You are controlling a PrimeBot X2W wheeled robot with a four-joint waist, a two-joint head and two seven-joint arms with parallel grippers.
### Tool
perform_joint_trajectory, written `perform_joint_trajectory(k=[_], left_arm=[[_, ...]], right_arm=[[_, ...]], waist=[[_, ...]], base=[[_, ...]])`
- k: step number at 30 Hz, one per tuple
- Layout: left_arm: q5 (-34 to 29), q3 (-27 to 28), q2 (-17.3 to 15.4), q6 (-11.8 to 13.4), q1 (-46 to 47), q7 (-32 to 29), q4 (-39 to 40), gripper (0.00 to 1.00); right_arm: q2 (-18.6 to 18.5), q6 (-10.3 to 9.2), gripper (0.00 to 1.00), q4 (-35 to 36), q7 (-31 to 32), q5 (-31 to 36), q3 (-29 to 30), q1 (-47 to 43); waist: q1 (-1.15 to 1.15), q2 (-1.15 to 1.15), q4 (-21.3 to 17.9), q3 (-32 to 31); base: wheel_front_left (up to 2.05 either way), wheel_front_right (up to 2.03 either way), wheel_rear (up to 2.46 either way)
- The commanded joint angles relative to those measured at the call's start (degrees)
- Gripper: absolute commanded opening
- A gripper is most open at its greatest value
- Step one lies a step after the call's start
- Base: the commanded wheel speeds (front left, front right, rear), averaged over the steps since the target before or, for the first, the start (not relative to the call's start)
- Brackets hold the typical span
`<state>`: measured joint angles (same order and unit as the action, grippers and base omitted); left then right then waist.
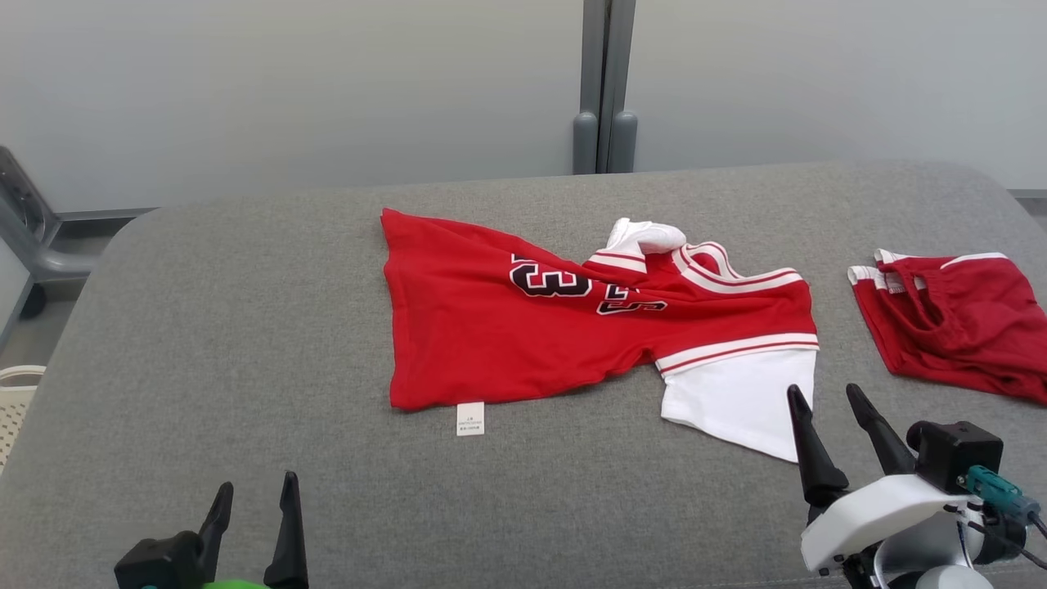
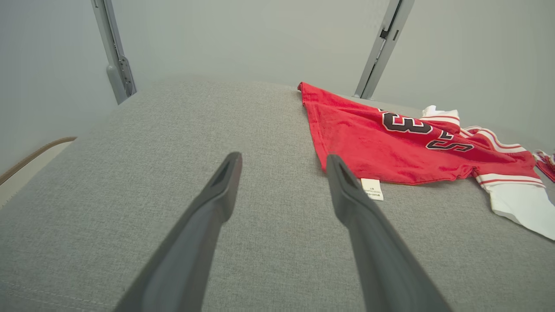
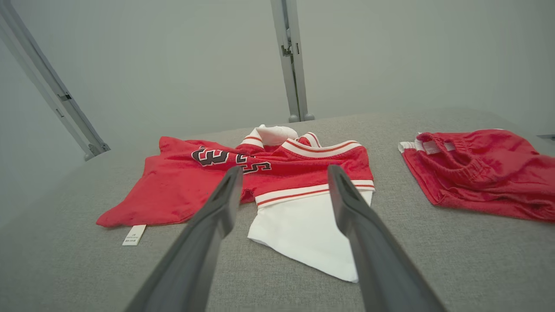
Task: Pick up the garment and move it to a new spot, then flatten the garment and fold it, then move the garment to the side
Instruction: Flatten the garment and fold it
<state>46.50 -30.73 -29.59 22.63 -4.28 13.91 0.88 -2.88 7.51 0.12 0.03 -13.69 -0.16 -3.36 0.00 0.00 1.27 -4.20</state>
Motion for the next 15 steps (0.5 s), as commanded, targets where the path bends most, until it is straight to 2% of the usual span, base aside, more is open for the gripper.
perform_joint_trajectory(k=[1,7,15], left_arm=[[-0.5,-0.1,0.1,-0.3,0.1,-0.1,0.1,1.00],[-1.0,-1.2,0.8,-0.2,1.5,-0.7,0.5,1.00],[-1.9,-3.1,1.4,-0.9,3.5,-2.0,1.4,1.00]], right_arm=[[-0.1,-0.06,1.00,-0.4,0.2,-0.7,0.4,-0.5],[-0.1,-0.05,1.00,-7.4,1.2,-6.4,4.9,1.4],[-0.1,-0.04,1.00,-22.6,0.9,-12.7,9.5,7.0]], waist=[[0.00,0.00,0.0,0.1],[0.00,0.00,0.2,1.1],[0.00,0.00,2.1,3.5]], base=[[0.00,0.00,0.00],[0.00,0.00,0.00],[0.00,0.00,0.00]])
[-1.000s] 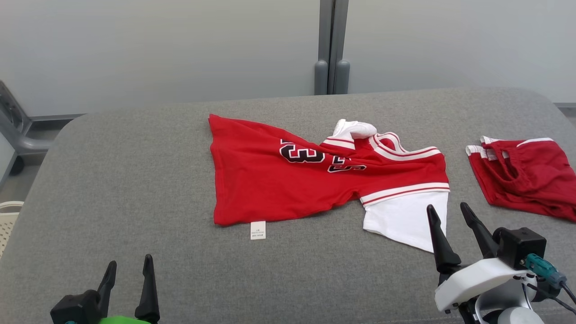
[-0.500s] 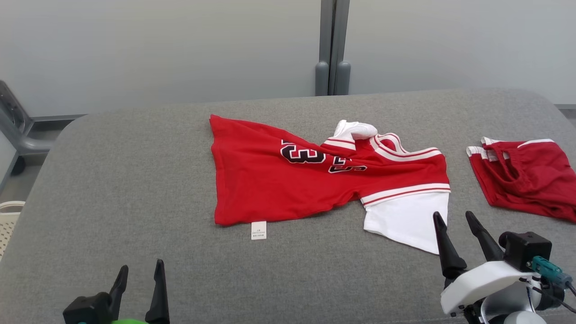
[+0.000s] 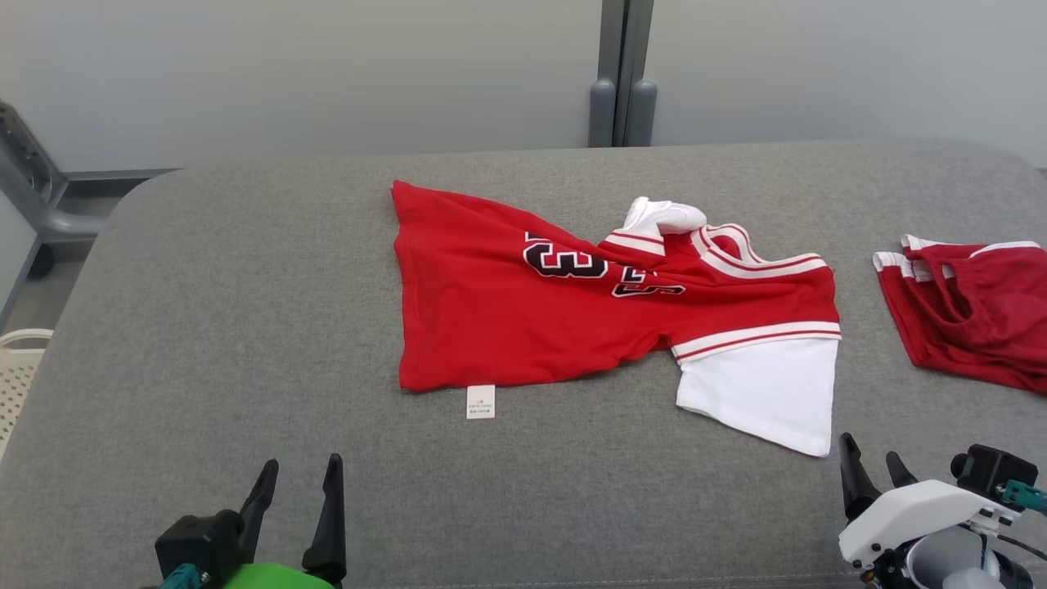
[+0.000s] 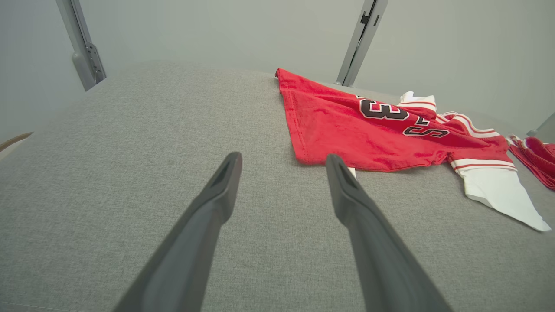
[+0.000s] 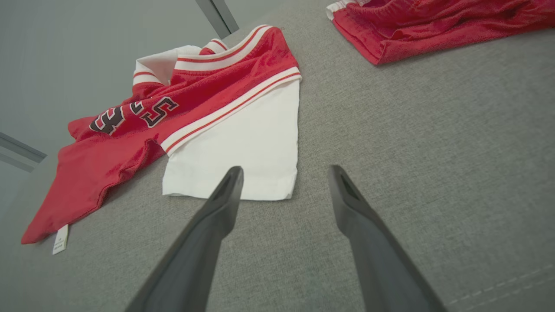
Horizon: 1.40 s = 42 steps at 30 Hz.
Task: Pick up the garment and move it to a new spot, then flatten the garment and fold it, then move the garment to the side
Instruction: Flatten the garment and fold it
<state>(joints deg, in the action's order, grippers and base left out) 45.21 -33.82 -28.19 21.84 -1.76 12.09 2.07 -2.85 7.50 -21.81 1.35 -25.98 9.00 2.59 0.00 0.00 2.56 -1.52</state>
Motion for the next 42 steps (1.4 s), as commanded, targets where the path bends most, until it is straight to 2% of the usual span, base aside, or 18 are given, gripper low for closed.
perform_joint_trajectory(k=[1,8,17,18,19,21,22,23,26,33,42], left_arm=[[-0.7,-0.3,0.1,-0.2,1.2,-0.2,0.3,1.00],[-1.4,-1.5,1.0,-0.7,3.1,-0.8,0.6,1.00],[-1.6,-1.6,1.0,-1.4,5.0,-0.6,0.3,1.00],[-1.7,-1.6,1.0,-1.4,5.1,-0.6,0.2,1.00],[-1.8,-1.5,1.2,-1.4,5.2,-0.4,0.1,1.00],[-1.8,-1.4,1.1,-1.4,5.4,-0.3,0.0,1.00],[-1.8,-1.4,1.1,-1.5,5.5,-0.3,0.0,1.00],[-1.8,-1.4,1.2,-1.6,5.7,-0.3,-0.1,1.00],[-1.6,-1.5,1.5,-1.9,6.0,-0.2,-0.2,1.00],[1.8,-1.6,4.7,-5.2,8.3,-0.6,-2.4,1.00],[6.7,-2.2,10.6,-10.3,14.9,-3.3,-14.3,1.00]], right_arm=[[-0.1,-0.03,1.00,-2.6,-0.6,-0.9,0.5,1.9],[-0.1,-0.03,1.00,-13.7,-2.6,-0.9,1.1,8.2],[-0.1,-0.03,1.00,-24.5,-5.3,0.5,0.6,14.5],[0.0,-0.02,0.93,-25.4,-5.6,0.6,0.3,15.1],[0.0,-0.02,0.39,-27.9,-6.7,1.6,-0.3,16.6],[0.0,-0.01,0.21,-29.4,-7.4,2.7,-0.8,17.6],[-0.1,-0.01,0.03,-30.0,-7.9,3.0,-0.9,18.1],[-0.2,-0.01,0.00,-30.6,-8.4,3.2,-0.8,18.6],[-0.4,-0.02,0.00,-31.3,-9.3,3.1,-0.8,19.5],[-1.2,-0.04,0.00,-30.0,-11.2,0.2,-1.4,21.2],[-3.9,-0.02,0.00,-20.9,-9.4,-4.1,-3.1,19.0]], waist=[[0.00,0.00,1.1,1.1],[0.00,0.00,3.1,3.7],[0.00,0.00,4.7,6.0],[0.00,0.00,4.8,6.2],[0.00,0.00,4.8,6.7],[0.00,0.00,4.8,7.0],[0.00,0.00,4.8,7.1],[0.00,0.00,4.7,7.2],[0.00,0.00,4.5,7.4],[0.00,0.00,3.1,7.9],[0.00,0.00,-0.6,8.7]], base=[[0.00,0.00,0.00],[0.00,0.00,0.00],[0.00,0.00,0.00],[0.00,0.00,0.00],[0.00,0.00,0.00],[0.00,0.00,0.00],[0.00,0.00,0.00],[0.00,0.00,0.00],[0.00,0.00,0.00],[0.00,0.00,0.00],[0.00,0.00,0.00]])
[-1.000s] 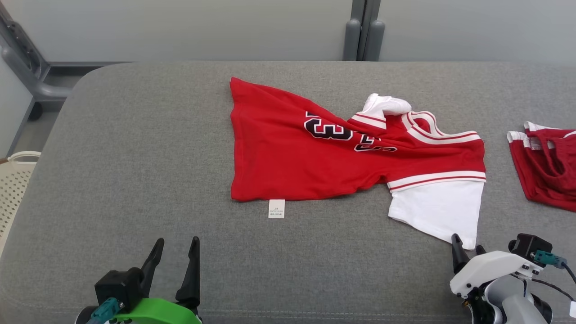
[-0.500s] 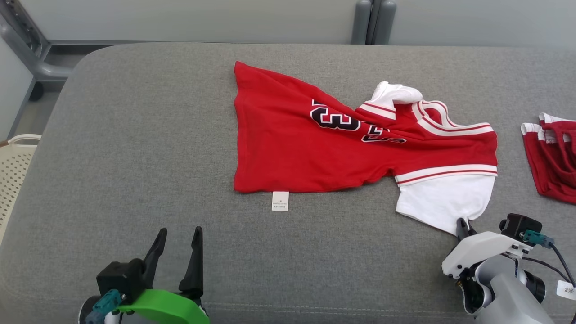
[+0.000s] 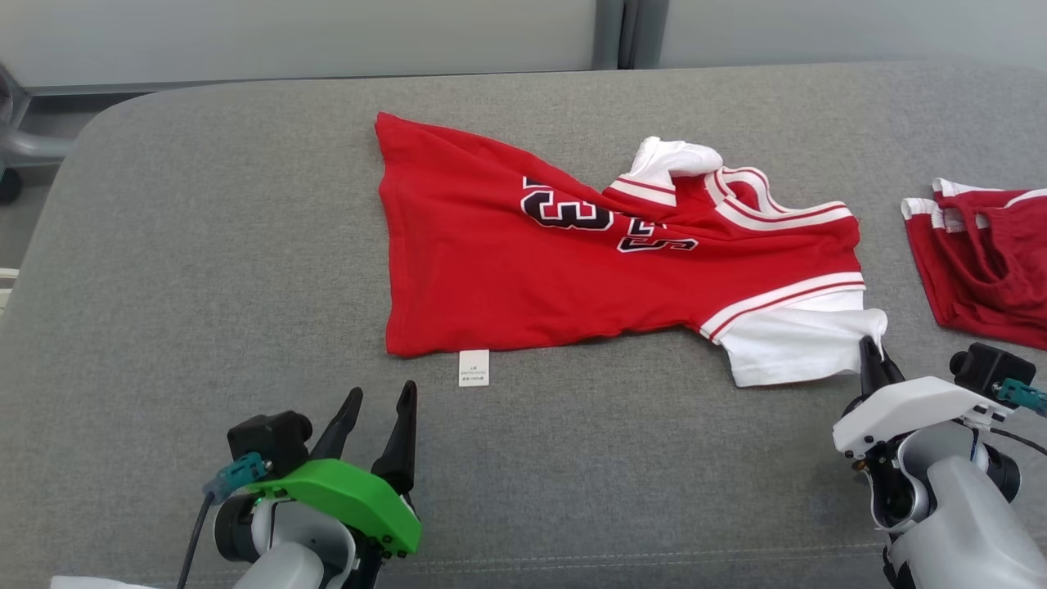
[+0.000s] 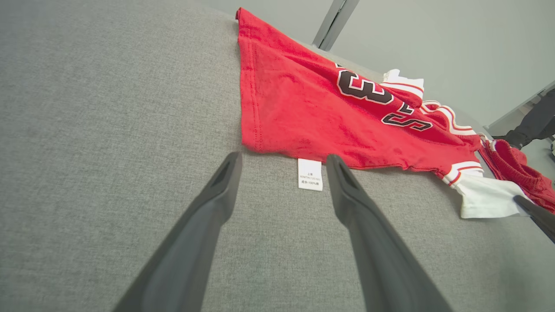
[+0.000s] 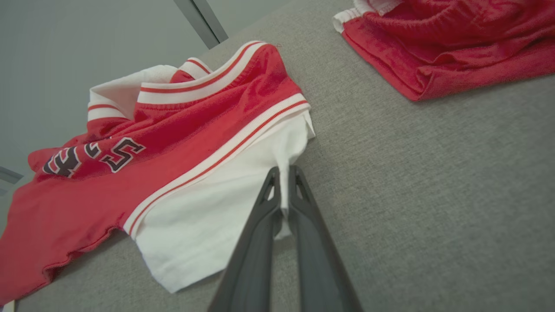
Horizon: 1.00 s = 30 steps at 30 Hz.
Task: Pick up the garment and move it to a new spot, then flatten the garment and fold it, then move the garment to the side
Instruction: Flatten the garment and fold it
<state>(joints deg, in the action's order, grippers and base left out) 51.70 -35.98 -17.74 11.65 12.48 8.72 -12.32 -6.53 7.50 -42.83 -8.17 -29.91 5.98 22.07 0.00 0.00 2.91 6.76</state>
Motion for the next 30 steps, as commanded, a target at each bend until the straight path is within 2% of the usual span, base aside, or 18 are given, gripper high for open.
perform_joint_trajectory(k=[1,8,13,22,28,29,30], left_arm=[[0.6,-0.2,0.7,-0.8,1.3,-0.1,-1.7,1.00],[3.0,0.1,4.7,-4.4,5.7,0.1,-12.6,1.00],[5.4,1.4,7.2,-7.1,8.7,-0.1,-19.8,1.00],[8.4,4.2,10.0,-10.8,13.6,2.4,-32.0,1.00],[8.8,4.6,11.3,-13.4,15.6,3.4,-36.5,1.00],[8.8,4.6,11.5,-13.8,15.9,3.7,-37.2,0.93],[8.6,4.7,11.7,-14.3,16.2,4.2,-37.8,0.65]], right_arm=[[-0.6,-0.03,0.00,1.3,0.6,-0.4,-0.2,-0.7],[-2.1,-0.04,0.00,9.1,4.4,-0.3,0.9,-2.7],[-1.9,-0.04,0.00,13.0,6.7,0.7,2.3,-3.7],[-0.1,-0.03,0.00,16.5,9.1,2.3,2.3,-3.6],[0.3,-0.04,0.00,17.5,9.7,2.8,2.2,-3.8],[0.3,-0.04,0.00,17.7,9.8,3.0,2.2,-3.9],[0.4,-0.04,0.00,17.8,9.9,3.0,2.3,-4.0]], waist=[[0.00,0.00,-1.5,0.6],[0.00,0.00,-4.4,1.9],[0.00,0.00,-5.8,3.0],[0.00,0.00,-7.7,4.4],[0.00,0.00,-8.2,4.7],[0.00,0.00,-8.2,4.6],[0.00,0.00,-8.3,4.6]], base=[[0.00,0.00,0.00],[0.00,0.00,0.00],[0.00,0.00,0.00],[0.00,0.00,0.00],[0.00,0.00,0.00],[0.00,0.00,0.00],[0.00,0.00,0.00]])
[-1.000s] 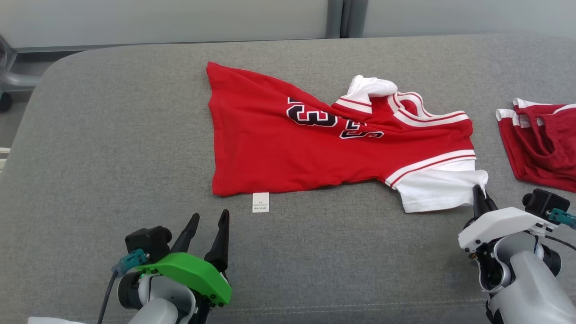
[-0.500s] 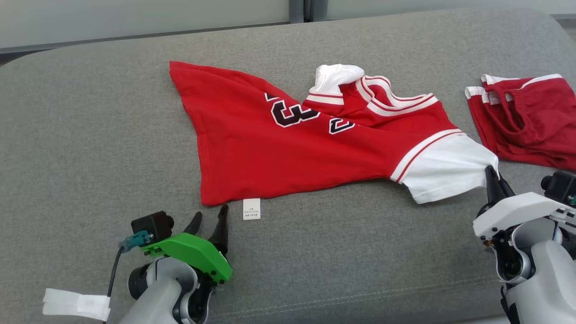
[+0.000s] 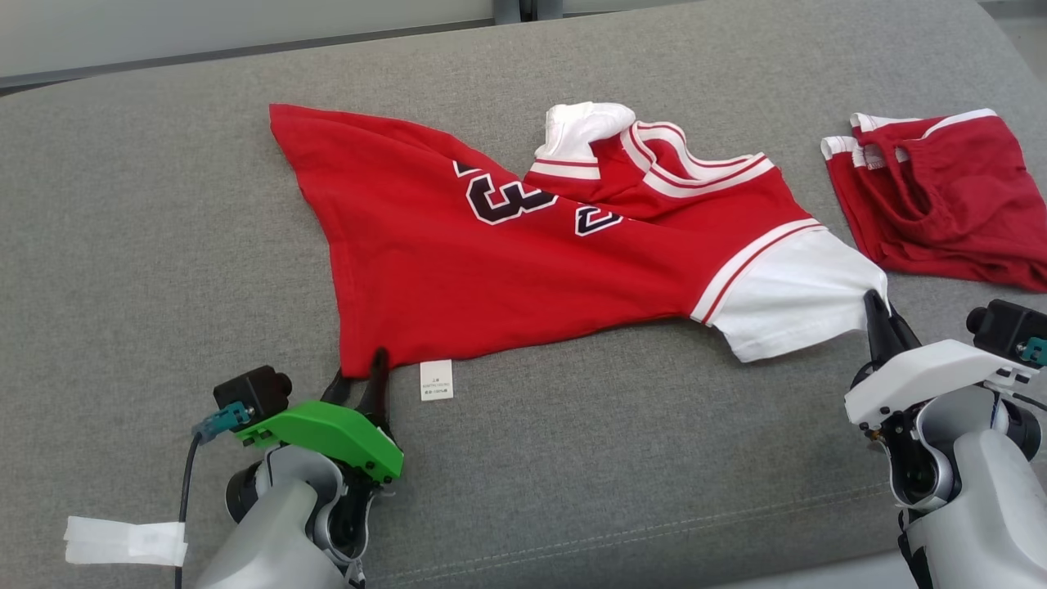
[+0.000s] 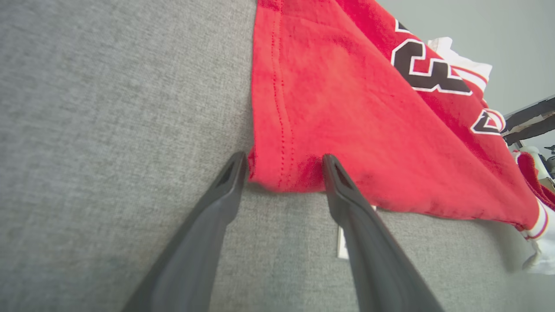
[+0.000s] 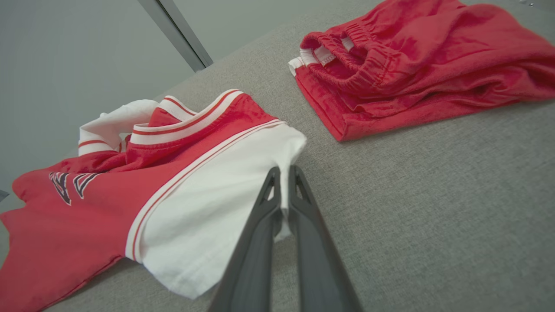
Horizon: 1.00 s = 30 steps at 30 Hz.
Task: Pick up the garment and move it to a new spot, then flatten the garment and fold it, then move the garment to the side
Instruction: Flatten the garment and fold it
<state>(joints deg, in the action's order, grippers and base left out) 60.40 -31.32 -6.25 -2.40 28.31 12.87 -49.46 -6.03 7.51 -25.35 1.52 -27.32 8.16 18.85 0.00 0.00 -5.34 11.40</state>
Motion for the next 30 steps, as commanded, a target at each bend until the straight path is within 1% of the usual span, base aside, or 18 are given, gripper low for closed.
perform_joint_trajectory(k=[1,2,3,4,8,12,18,21,25,30], left_arm=[[-0.2,0.2,0.4,-0.7,0.7,0.5,-1.1,0.41],[-0.4,0.3,0.6,-1.1,0.9,0.8,-1.6,0.29],[-0.6,0.3,0.8,-1.5,1.1,1.1,-2.0,0.21],[-0.7,0.4,0.9,-2.0,1.3,1.4,-2.1,0.00],[-1.5,0.9,1.2,-3.3,1.4,2.0,-2.3,0.00],[-2.3,2.2,1.5,-4.1,0.5,2.3,-0.8,0.00],[-5.3,5.1,-0.2,-4.5,-2.5,2.3,6.1,0.00],[-5.4,6.2,-1.3,-4.6,-4.4,2.3,10.7,0.00],[-4.2,7.3,-3.1,-3.9,-6.2,1.3,18.1,0.00],[-3.0,8.1,-5.8,-1.4,-6.5,-3.1,29.1,0.00]], right_arm=[[0.0,-0.05,0.00,0.4,0.2,0.5,0.1,-0.9],[0.0,-0.05,0.00,0.5,0.2,0.5,0.2,-1.0],[0.1,-0.05,0.00,0.6,0.2,0.6,0.2,-1.0],[0.1,-0.05,0.00,0.7,0.2,0.5,0.2,-1.1],[0.3,-0.05,0.00,0.9,-0.1,0.2,0.0,-1.3],[0.4,-0.04,0.00,1.4,-0.2,-0.3,-0.6,-1.6],[-0.2,-0.04,0.00,3.2,0.4,-1.0,-1.2,-1.9],[-0.8,-0.04,0.00,4.8,1.1,-1.6,-1.4,-2.0],[-1.6,-0.04,0.00,7.3,2.2,-2.6,-1.3,-1.6],[-2.9,-0.04,0.00,10.1,3.5,-2.0,-0.8,0.9]], waist=[[0.00,0.00,-0.1,-0.1],[0.00,0.00,-0.1,-0.2],[0.00,0.00,-0.1,-0.3],[0.00,0.00,-0.1,-0.4],[0.00,0.00,0.2,-1.1],[0.00,0.00,0.7,-2.1],[0.00,0.00,1.6,-3.8],[0.00,0.00,2.1,-4.8],[0.00,0.00,2.7,-6.6],[0.00,0.00,3.2,-9.2]], base=[[0.00,0.00,0.00],[0.00,0.00,0.00],[0.00,0.00,0.00],[0.00,0.00,0.00],[0.00,0.00,0.00],[0.00,0.00,0.00],[0.00,0.00,0.00],[0.00,0.00,0.00],[0.00,0.00,0.00],[0.00,0.00,0.00]])
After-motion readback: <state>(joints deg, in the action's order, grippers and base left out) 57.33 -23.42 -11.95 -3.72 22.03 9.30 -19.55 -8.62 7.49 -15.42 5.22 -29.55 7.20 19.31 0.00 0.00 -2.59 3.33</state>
